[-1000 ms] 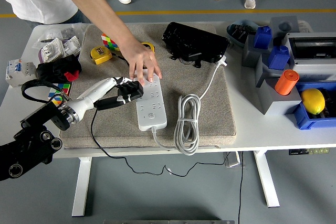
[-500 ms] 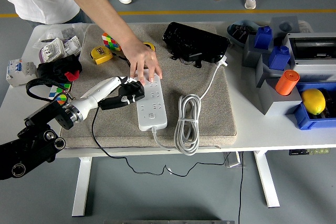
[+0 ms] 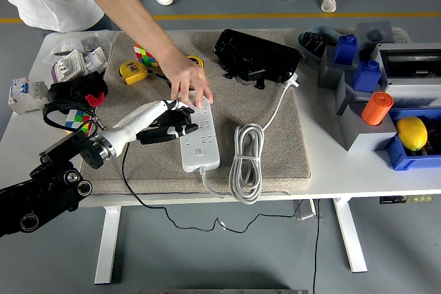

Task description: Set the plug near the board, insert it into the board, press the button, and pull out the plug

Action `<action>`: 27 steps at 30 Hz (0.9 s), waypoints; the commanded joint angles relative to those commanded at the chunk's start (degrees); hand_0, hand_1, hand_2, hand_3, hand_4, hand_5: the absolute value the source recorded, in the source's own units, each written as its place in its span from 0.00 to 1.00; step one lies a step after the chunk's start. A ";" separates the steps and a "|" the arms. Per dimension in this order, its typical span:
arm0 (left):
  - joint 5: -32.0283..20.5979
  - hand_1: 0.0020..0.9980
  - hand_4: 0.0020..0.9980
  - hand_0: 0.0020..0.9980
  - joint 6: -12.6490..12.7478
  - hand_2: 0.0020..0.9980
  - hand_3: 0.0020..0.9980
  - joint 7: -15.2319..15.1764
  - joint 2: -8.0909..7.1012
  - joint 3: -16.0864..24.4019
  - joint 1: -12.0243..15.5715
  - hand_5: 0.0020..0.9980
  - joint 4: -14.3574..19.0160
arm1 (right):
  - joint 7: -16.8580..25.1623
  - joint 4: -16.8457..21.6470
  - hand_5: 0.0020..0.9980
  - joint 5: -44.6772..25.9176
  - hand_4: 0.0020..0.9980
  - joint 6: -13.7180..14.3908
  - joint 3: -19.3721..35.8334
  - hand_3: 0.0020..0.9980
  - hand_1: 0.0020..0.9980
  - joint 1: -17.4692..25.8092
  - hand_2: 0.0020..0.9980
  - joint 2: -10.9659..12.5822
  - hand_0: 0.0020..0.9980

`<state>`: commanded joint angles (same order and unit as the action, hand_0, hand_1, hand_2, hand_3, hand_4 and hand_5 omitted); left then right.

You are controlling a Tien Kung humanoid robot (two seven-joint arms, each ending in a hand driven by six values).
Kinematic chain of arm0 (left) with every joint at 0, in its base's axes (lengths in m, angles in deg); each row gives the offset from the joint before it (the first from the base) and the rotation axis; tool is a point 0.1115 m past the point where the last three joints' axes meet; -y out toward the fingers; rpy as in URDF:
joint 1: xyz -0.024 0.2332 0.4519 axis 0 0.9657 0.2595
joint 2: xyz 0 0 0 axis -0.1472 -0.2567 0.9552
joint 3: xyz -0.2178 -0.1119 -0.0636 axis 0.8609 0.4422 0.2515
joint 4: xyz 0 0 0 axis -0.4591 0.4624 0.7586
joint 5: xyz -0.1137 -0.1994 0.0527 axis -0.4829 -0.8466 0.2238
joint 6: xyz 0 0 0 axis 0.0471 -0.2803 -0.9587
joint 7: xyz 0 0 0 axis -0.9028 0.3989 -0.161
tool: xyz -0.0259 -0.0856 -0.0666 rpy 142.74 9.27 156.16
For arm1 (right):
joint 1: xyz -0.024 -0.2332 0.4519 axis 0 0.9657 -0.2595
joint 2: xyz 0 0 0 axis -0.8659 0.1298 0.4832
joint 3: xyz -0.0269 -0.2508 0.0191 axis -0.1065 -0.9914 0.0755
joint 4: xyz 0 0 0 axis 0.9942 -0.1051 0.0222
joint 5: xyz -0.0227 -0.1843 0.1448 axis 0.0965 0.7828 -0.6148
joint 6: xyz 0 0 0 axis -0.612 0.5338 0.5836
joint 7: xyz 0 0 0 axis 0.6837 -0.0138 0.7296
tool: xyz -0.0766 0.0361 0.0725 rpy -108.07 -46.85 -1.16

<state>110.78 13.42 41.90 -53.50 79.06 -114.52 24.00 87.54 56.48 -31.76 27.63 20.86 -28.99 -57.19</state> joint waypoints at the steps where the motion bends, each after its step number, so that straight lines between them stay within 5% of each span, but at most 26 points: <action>1: -0.02 0.77 1.00 0.74 -0.01 0.75 0.75 0.03 0.05 -0.05 -0.06 1.00 0.03 | 0.01 0.02 0.61 0.02 1.00 0.00 0.01 0.60 0.72 0.02 0.70 0.01 0.71; 16: -0.26 0.76 0.99 0.73 0.07 0.75 0.74 -0.16 -0.11 -0.25 -0.26 1.00 0.58 | 0.12 0.19 0.61 0.13 1.00 0.08 0.28 0.60 0.72 0.00 0.70 -0.03 0.71; 27: -1.50 0.80 0.99 0.76 1.84 0.79 0.77 -2.73 -0.34 3.70 0.29 1.00 1.24 | 0.19 0.22 0.61 0.19 1.00 0.09 0.23 0.60 0.72 0.00 0.70 -0.08 0.71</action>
<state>109.28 15.25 39.18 -53.84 82.76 -114.23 25.24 87.73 56.70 -31.57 27.72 21.08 -28.99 -57.27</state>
